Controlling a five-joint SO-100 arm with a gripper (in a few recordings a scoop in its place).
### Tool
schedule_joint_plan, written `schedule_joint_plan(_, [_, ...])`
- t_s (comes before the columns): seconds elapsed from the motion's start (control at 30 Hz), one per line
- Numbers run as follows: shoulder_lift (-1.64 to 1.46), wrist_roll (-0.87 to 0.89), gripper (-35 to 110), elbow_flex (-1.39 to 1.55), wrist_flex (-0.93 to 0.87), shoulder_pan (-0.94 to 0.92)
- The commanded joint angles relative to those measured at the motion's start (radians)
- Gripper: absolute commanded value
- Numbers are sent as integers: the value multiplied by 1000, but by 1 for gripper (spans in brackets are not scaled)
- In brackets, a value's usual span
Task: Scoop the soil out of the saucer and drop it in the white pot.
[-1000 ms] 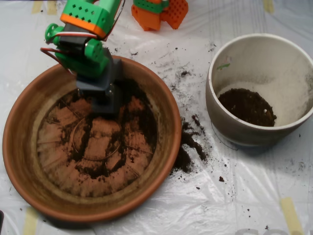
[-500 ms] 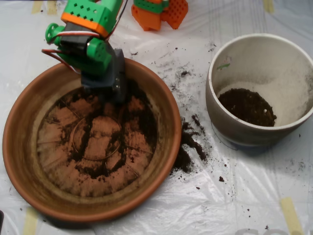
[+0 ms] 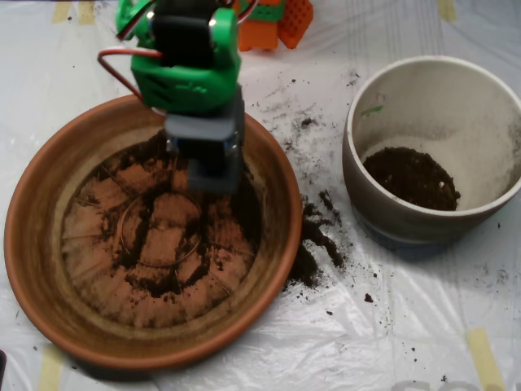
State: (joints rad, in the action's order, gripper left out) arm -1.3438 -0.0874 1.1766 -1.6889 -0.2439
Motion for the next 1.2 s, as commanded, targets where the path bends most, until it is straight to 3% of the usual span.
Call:
schedule_joint_plan(0.0, [-235, -9, 0, -86, -29, 94])
schedule_joint_plan(0.27, [-448, -28, 0, -78, -14, 324])
schedule_joint_plan(0.6, [-290, 3, 0, -187, 0, 623])
schedule_joint_plan(1.17, [-253, 69, 33, -175, 11, 644])
